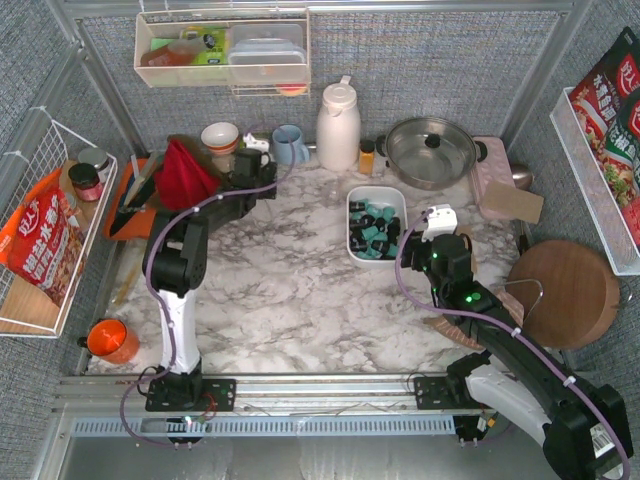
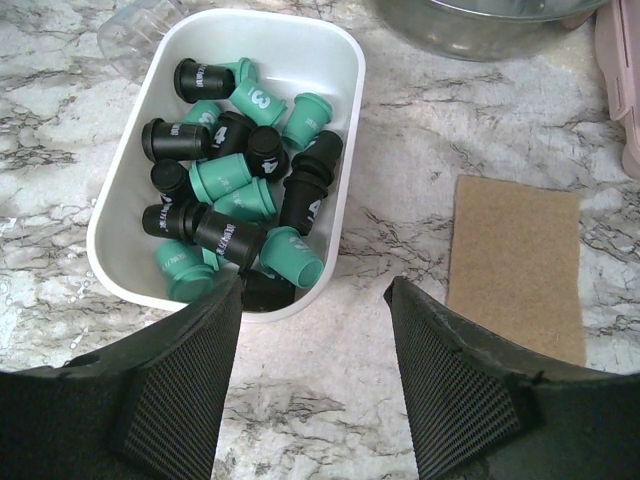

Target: Mix the coffee capsules in the storage basket

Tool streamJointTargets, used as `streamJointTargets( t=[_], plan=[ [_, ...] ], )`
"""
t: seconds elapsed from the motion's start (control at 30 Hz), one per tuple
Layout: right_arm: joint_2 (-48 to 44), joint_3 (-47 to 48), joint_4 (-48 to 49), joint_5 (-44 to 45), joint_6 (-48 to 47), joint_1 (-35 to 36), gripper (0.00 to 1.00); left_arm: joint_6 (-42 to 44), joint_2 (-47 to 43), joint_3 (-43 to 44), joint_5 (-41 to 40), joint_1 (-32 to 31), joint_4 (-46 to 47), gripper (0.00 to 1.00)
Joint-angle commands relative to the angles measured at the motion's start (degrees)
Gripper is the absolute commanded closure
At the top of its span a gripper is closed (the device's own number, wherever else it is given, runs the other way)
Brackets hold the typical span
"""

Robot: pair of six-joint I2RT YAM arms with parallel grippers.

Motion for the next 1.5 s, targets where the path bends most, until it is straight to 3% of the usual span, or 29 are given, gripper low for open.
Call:
streamJointTargets(
  t=[0.0,0.4,0.63,0.93,1.23,1.47],
  plan=[
    [0.1,-0.14,1.37,0.33,-0.03,0.01,0.35,0.74,1.49,1.5,2.42,2.37,-0.81,0.27],
    [0.63,-0.15,1.69,0.1,0.0,-0.07,0.35,2.88,8.23,10.7,1.02,7.97,-5.6,0.3],
    [1.02,-0.16,1.83,0.1,-0.1,-0.18,0.35,5.56,13.55,18.51,4.39,8.69,-10.59,0.35],
    [1.02,-0.19,1.87,0.02,-0.03,-0.16,0.35,5.25,22.61,33.96,6.13,8.96,-25.91,0.45],
    [1.11,-0.14,1.98,-0.07,0.1,-0.2,0.35,3.79,21.0,32.29,5.51,8.95,-27.06,0.66],
    [1.49,-0.18,2.06,-0.53,0.06,-0.16,0.34,-0.99,11.11,20.7,9.82,8.66,-18.39,0.69]
  ],
)
